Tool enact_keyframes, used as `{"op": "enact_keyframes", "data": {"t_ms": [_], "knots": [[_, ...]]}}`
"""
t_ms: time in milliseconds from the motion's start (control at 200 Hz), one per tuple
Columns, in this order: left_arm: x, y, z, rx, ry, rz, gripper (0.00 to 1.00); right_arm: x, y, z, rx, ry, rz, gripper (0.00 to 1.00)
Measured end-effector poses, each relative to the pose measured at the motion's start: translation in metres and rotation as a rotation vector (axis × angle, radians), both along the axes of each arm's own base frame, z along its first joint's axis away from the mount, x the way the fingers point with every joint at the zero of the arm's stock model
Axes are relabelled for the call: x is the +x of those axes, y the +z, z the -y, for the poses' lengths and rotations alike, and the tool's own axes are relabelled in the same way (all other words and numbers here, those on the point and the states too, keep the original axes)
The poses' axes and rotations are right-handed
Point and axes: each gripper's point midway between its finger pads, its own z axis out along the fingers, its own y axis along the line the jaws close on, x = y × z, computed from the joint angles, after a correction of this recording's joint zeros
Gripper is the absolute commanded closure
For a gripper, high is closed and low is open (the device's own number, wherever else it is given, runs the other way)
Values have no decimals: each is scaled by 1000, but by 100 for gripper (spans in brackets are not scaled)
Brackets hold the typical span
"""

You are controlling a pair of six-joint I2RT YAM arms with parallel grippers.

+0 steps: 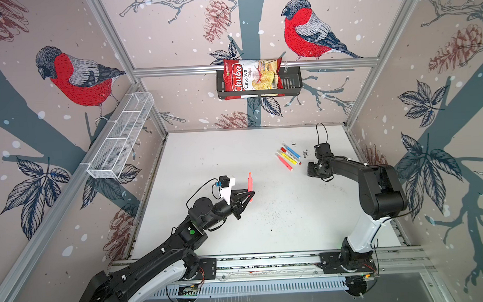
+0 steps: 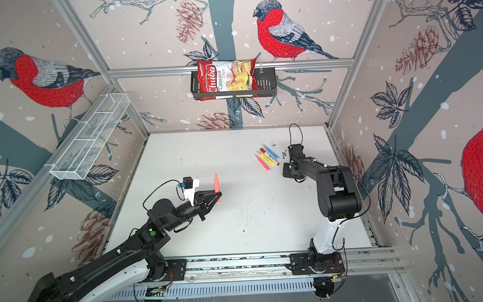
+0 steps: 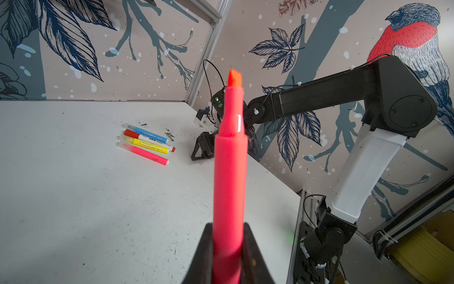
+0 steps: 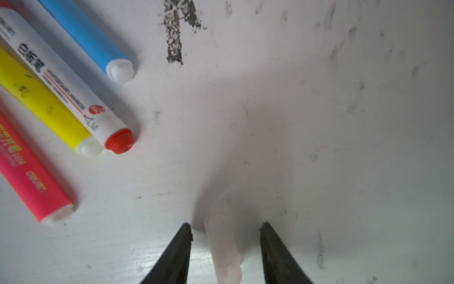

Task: Insert the pens into the pen caps
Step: 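Close the right gripper on the clear plastic cap, then lift the cap and swing the right gripper toward the left gripper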

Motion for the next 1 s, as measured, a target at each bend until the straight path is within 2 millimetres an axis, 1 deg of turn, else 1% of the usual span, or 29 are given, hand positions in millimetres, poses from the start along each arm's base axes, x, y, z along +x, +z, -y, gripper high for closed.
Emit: {"op": "enact_keyframes", "data": {"t_ms": [70, 230, 300, 370, 480, 620, 700, 800, 1001], "knots": [[0, 2, 0, 0, 2, 5, 100, 2, -1, -1, -1, 4, 0, 57], [1, 3, -1, 0, 5, 9, 100, 5, -1, -4, -12, 17, 5, 71], [2, 4, -2, -1, 15, 11, 100, 5, -2, -6, -18, 33, 5, 74], [2, 4, -2, -2, 18, 11, 100, 4, -1, -8, -19, 40, 6, 79], [1, 4, -3, -3, 18, 12, 100, -1, 0, -12, -10, 50, 0, 87], [1, 3, -3, 1, 21, 9, 100, -11, 4, -14, 8, 60, -7, 90], [1, 3, -4, 1, 21, 9, 100, -15, 11, -20, 49, 76, 7, 91], [1, 1, -4, 2, 21, 6, 100, -21, 23, -34, 135, 110, 36, 92], [2, -6, -3, 15, 20, -7, 100, -25, 64, -70, 341, 193, 140, 92]]}}
